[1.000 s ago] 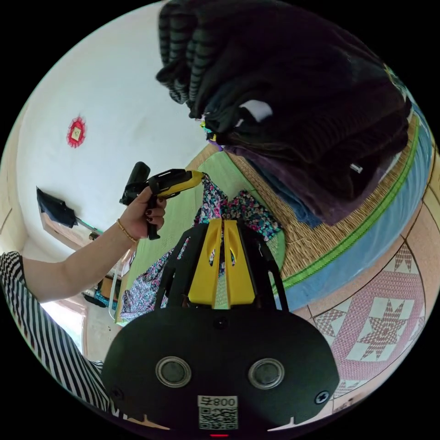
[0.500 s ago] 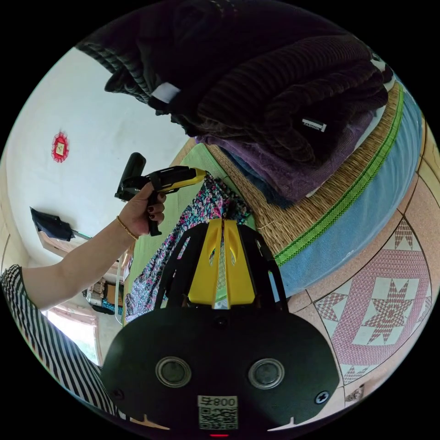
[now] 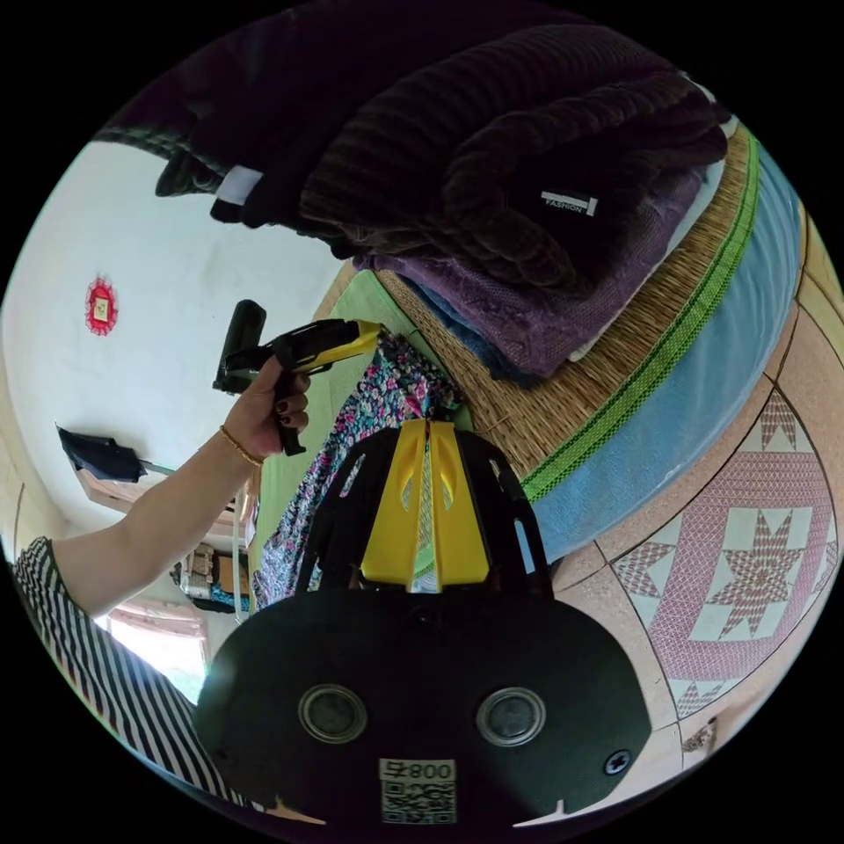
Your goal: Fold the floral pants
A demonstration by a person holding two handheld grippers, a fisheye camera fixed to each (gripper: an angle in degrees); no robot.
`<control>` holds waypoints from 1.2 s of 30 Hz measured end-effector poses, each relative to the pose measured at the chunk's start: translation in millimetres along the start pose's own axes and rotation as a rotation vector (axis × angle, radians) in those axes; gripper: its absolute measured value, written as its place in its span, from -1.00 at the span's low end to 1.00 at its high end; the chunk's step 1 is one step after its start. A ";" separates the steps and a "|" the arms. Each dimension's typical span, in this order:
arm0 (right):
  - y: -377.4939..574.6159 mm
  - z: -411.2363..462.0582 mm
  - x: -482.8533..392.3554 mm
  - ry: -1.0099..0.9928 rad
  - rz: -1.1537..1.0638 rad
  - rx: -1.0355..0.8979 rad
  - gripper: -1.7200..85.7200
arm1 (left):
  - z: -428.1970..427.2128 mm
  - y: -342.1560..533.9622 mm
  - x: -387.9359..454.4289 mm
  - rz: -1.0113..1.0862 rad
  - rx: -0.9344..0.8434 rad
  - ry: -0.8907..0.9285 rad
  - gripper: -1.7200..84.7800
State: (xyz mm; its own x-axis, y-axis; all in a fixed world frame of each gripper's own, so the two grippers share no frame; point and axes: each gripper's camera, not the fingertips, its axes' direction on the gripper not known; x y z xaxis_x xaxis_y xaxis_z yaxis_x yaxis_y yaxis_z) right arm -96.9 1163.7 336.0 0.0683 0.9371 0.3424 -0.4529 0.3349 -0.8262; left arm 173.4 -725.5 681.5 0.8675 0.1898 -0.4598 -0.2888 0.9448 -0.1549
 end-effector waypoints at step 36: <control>-85.4 116.2 -235.6 0.102 -0.176 -0.238 -0.96 | -188.2 405.0 -53.6 -0.122 -0.018 -0.331 -0.83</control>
State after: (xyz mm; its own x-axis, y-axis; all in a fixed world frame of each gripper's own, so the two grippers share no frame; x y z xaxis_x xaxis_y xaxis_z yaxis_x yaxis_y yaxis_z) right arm -177.6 902.8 378.0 0.2212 0.8638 0.4526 -0.2061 0.4950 -0.8441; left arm -66.3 -403.4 478.9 0.9794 0.1550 -0.1295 -0.1796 0.9616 -0.2075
